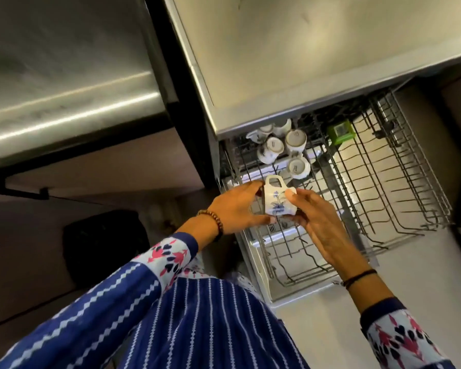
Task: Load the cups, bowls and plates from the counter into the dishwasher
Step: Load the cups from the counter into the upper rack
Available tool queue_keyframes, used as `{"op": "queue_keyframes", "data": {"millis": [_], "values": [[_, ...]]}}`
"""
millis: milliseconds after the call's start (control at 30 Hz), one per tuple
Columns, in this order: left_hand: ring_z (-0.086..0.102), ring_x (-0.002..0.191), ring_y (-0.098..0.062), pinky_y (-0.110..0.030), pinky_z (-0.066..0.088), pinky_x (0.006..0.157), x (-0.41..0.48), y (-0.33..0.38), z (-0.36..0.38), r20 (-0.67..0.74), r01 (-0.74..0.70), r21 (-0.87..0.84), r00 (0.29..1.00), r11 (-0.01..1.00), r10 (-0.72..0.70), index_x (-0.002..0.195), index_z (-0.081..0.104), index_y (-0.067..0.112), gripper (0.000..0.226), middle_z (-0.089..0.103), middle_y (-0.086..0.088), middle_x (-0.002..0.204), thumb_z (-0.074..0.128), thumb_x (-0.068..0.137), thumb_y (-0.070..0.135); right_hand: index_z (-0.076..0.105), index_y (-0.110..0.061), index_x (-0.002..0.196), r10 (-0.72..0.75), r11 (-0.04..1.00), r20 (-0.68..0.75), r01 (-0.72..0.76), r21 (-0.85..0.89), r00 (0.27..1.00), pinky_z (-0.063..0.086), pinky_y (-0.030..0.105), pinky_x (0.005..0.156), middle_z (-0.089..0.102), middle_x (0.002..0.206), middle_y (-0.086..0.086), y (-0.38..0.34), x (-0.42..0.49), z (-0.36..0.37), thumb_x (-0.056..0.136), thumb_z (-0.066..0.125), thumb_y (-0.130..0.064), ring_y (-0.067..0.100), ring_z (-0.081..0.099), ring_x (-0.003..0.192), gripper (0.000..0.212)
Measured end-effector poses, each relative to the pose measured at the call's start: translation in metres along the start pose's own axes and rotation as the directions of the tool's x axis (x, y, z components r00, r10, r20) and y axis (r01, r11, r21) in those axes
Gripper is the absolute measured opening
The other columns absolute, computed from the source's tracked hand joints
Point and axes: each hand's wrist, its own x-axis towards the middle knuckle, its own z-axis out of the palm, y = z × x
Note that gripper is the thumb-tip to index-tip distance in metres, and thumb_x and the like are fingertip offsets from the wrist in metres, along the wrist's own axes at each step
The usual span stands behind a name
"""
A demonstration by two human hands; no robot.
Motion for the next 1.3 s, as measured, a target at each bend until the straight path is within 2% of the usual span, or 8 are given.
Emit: {"op": "queue_keyframes", "data": {"millis": [167, 333, 400, 500, 833, 1000, 1133, 1300], "values": [[0.016, 0.146, -0.024, -0.030, 0.009, 0.118, 0.029, -0.021, 0.009, 0.099, -0.033, 0.314, 0.995, 0.949, 0.001, 0.151, 0.022, 0.011, 0.084, 0.023, -0.010, 0.157, 0.059, 0.088, 0.053, 0.056, -0.019, 0.127, -0.331, 0.671, 0.034, 0.261, -0.694, 0.943, 0.052, 0.012, 0.074, 0.063, 0.114, -0.006, 0.009, 0.039, -0.008, 0.087, 0.075, -0.039, 0.009, 0.064, 0.096, 0.047], [0.012, 0.147, -0.021, -0.029, 0.010, 0.117, 0.036, -0.034, 0.013, 0.115, -0.065, 0.298, 0.993, 0.953, 0.031, 0.149, 0.030, 0.014, 0.071, 0.023, -0.006, 0.158, 0.057, 0.092, 0.047, 0.058, -0.004, 0.117, -0.568, 0.350, 0.212, 0.466, -0.813, 0.796, 0.043, 0.004, 0.078, 0.064, 0.108, 0.012, 0.011, 0.090, 0.002, 0.086, 0.078, -0.027, 0.010, 0.057, 0.088, 0.043], [0.015, 0.146, -0.020, -0.027, 0.011, 0.116, 0.037, -0.038, 0.012, 0.118, -0.081, 0.261, 0.992, 0.962, 0.051, 0.145, 0.036, 0.014, 0.067, 0.028, -0.005, 0.155, 0.059, 0.091, 0.045, 0.057, -0.004, 0.124, -0.582, 0.296, 0.209, 0.444, -0.846, 0.786, 0.051, 0.029, 0.090, 0.061, 0.121, 0.019, 0.018, 0.117, 0.003, 0.083, 0.079, -0.024, 0.026, 0.059, 0.105, 0.050], [0.014, 0.146, -0.019, -0.022, 0.004, 0.112, 0.039, -0.042, 0.011, 0.125, -0.091, 0.201, 0.990, 0.975, 0.067, 0.142, 0.041, 0.012, 0.063, 0.031, -0.006, 0.153, 0.061, 0.090, 0.043, 0.052, -0.006, 0.134, -0.513, 0.275, 0.183, 0.363, -0.890, 0.839, 0.048, 0.045, 0.097, 0.053, 0.136, 0.021, 0.023, 0.149, 0.007, 0.082, 0.077, -0.019, 0.039, 0.052, 0.122, 0.059], [0.014, 0.147, -0.019, -0.024, -0.004, 0.116, 0.045, -0.057, 0.022, 0.086, -0.111, 0.117, 0.991, 0.987, 0.102, 0.134, 0.049, 0.011, 0.061, 0.038, -0.007, 0.148, 0.068, 0.085, 0.041, 0.056, -0.004, 0.125, -0.461, 0.247, 0.149, 0.288, -0.925, 0.875, 0.042, 0.033, 0.088, 0.057, 0.126, 0.023, 0.043, 0.169, 0.000, 0.083, 0.076, -0.012, 0.038, 0.054, 0.117, 0.047], [0.016, 0.147, -0.025, -0.037, 0.020, 0.119, 0.044, -0.056, 0.025, 0.079, -0.067, 0.128, 0.995, 0.990, 0.058, 0.132, 0.052, 0.016, 0.057, 0.034, -0.005, 0.151, 0.070, 0.084, 0.040, 0.062, -0.003, 0.117, -0.461, 0.267, 0.164, 0.312, -0.912, 0.872, 0.053, 0.041, 0.083, 0.061, 0.116, 0.021, 0.043, 0.147, -0.001, 0.080, 0.079, -0.011, 0.040, 0.061, 0.101, 0.042], [0.044, 0.127, -0.021, -0.040, 0.042, 0.103, 0.032, -0.044, 0.024, 0.015, -0.025, 0.066, 1.000, 0.998, 0.024, 0.127, 0.055, 0.019, 0.045, 0.050, 0.000, 0.134, 0.067, 0.086, 0.033, 0.066, 0.001, 0.103, -0.524, 0.321, 0.188, 0.397, -0.860, 0.831, 0.037, 0.020, 0.068, 0.068, 0.095, 0.019, 0.039, 0.109, 0.009, 0.079, 0.078, -0.005, 0.034, 0.065, 0.082, 0.028], [0.055, 0.113, -0.022, -0.039, 0.049, 0.092, -0.002, -0.026, -0.004, -0.136, 0.005, 0.055, 0.991, 0.998, 0.003, 0.121, 0.060, 0.018, 0.033, 0.058, -0.001, 0.122, 0.059, 0.089, 0.025, 0.065, -0.009, 0.116, -0.477, 0.461, 0.207, 0.443, -0.769, 0.854, 0.048, 0.019, 0.076, 0.068, 0.109, 0.003, 0.019, 0.054, 0.040, 0.090, 0.073, -0.020, 0.012, 0.062, 0.095, 0.030]]}}
